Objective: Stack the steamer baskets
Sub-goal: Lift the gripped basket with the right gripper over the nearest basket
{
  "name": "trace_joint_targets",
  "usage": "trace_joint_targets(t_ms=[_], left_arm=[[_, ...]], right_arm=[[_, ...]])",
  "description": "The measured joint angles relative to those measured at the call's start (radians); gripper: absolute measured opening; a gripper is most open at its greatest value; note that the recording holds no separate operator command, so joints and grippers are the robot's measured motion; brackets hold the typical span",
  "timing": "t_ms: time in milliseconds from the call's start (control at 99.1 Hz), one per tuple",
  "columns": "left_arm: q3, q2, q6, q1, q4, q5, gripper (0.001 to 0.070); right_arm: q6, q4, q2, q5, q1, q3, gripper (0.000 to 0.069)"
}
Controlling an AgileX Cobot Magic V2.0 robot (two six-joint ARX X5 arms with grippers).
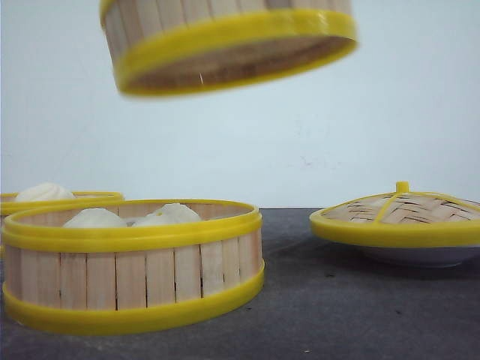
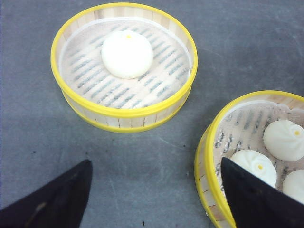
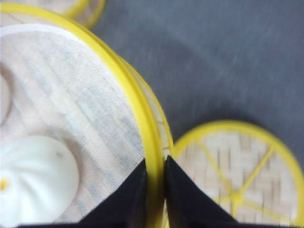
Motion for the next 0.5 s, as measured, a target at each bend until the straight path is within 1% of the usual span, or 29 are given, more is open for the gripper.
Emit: trace_joint_targets(t_ms=[101, 161, 283, 383, 505], left_arm=[[0.000, 0.000, 0.000, 0.000, 0.000, 0.000, 0.0519], [0.000, 0.000, 0.000, 0.000, 0.000, 0.000, 0.0519], [0.000, 0.000, 0.000, 0.000, 0.000, 0.000, 0.0519], [0.000, 0.000, 0.000, 0.000, 0.000, 0.000, 0.0519], [0.000, 0.000, 0.000, 0.000, 0.000, 0.000, 0.0519]], right_arm=[[-0.001, 0.042, -0.086, -0.010, 0.004, -0.174, 0.0033], [-0.001, 0.106, -0.146, -0.019, 0.004, -0.269, 0.0033], [0.008, 0.262, -0.256, -0.076, 0.002, -0.429, 0.0033], [0.016, 0.341, -0.272, -0.106, 0.007, -0.509, 0.0033], [0.017, 0.414, -0.236, -0.103, 0.025, -0.576, 0.0033]])
